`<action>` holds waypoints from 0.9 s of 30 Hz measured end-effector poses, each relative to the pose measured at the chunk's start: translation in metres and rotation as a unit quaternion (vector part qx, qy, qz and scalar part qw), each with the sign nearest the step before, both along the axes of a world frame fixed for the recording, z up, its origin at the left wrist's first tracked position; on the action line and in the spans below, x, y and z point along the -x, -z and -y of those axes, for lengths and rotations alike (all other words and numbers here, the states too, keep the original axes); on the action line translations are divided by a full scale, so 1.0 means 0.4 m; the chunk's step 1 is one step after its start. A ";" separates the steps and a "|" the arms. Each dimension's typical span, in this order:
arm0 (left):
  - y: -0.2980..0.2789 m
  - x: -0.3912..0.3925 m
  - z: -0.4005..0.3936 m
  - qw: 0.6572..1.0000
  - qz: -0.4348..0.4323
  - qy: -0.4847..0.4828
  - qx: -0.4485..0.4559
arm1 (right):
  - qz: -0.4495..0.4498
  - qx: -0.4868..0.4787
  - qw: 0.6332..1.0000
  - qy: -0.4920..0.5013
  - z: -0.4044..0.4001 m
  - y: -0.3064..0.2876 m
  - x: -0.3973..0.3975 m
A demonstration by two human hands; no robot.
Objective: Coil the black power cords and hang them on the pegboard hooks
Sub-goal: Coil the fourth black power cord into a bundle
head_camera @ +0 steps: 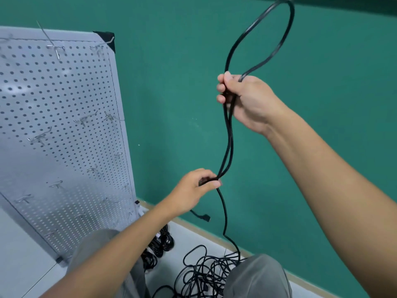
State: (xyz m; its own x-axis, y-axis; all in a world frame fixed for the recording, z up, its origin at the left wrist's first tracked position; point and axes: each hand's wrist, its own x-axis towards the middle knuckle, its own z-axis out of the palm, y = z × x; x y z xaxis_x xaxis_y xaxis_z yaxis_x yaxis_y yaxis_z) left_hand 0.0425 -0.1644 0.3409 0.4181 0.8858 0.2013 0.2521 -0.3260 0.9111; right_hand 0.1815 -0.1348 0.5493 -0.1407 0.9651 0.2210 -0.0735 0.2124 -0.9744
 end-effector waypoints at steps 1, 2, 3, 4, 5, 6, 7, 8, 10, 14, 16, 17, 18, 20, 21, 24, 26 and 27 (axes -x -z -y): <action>0.003 0.019 0.005 1.000 -0.005 -0.010 -0.006 | 0.017 0.006 1.000 0.008 -0.001 0.016 -0.015; 0.005 0.040 0.014 1.000 -0.010 -0.019 -0.010 | 0.030 0.018 0.999 0.015 -0.001 0.034 -0.032; 0.006 0.060 0.024 1.000 -0.012 -0.028 -0.008 | 0.036 0.036 0.998 0.022 0.001 0.056 -0.050; 0.005 0.080 0.037 0.999 -0.006 -0.036 -0.005 | 0.040 0.060 0.997 0.029 0.004 0.080 -0.070; 0.005 0.100 0.048 0.999 0.001 -0.047 -0.002 | 0.044 0.089 0.994 0.040 0.007 0.107 -0.090; 0.002 0.117 0.062 0.998 0.008 -0.057 -0.002 | 0.046 0.120 0.990 0.051 0.012 0.136 -0.109; 0.001 0.134 0.073 0.998 0.013 -0.068 -0.005 | 0.045 0.150 0.986 0.060 0.017 0.168 -0.123; 0.000 0.149 0.085 0.997 0.019 -0.079 -0.008 | 0.044 0.174 0.981 0.067 0.024 0.200 -0.133; -0.002 0.174 0.105 0.994 0.027 -0.104 -0.013 | 0.053 0.201 0.975 0.078 0.045 0.253 -0.142; -0.047 0.208 0.146 0.987 0.046 -0.154 -0.020 | 0.068 0.236 0.967 0.071 0.111 0.307 -0.128; -0.082 0.218 0.172 0.983 0.069 -0.167 -0.028 | 0.136 0.254 0.956 0.060 0.151 0.320 -0.119; -0.099 0.221 0.186 0.983 0.076 -0.165 -0.033 | 0.183 0.263 0.946 0.050 0.173 0.325 -0.113; -0.115 0.224 0.204 0.983 0.080 -0.158 -0.035 | 0.234 0.272 0.933 0.037 0.198 0.326 -0.108; -0.138 0.225 0.241 0.986 0.084 -0.141 -0.025 | 0.309 0.291 0.905 0.001 0.246 0.326 -0.103; -0.147 0.224 0.258 0.987 0.091 -0.133 -0.015 | 0.325 0.291 0.900 -0.015 0.269 0.325 -0.103; -0.169 0.220 0.287 0.982 0.146 -0.115 0.024 | 0.328 0.280 0.901 -0.041 0.316 0.321 -0.116; -0.186 0.217 0.280 0.976 0.175 -0.123 0.042 | 0.312 0.275 0.909 -0.043 0.331 0.312 -0.126; -0.194 0.214 0.271 0.973 0.181 -0.135 0.050 | 0.297 0.272 0.915 -0.039 0.334 0.306 -0.127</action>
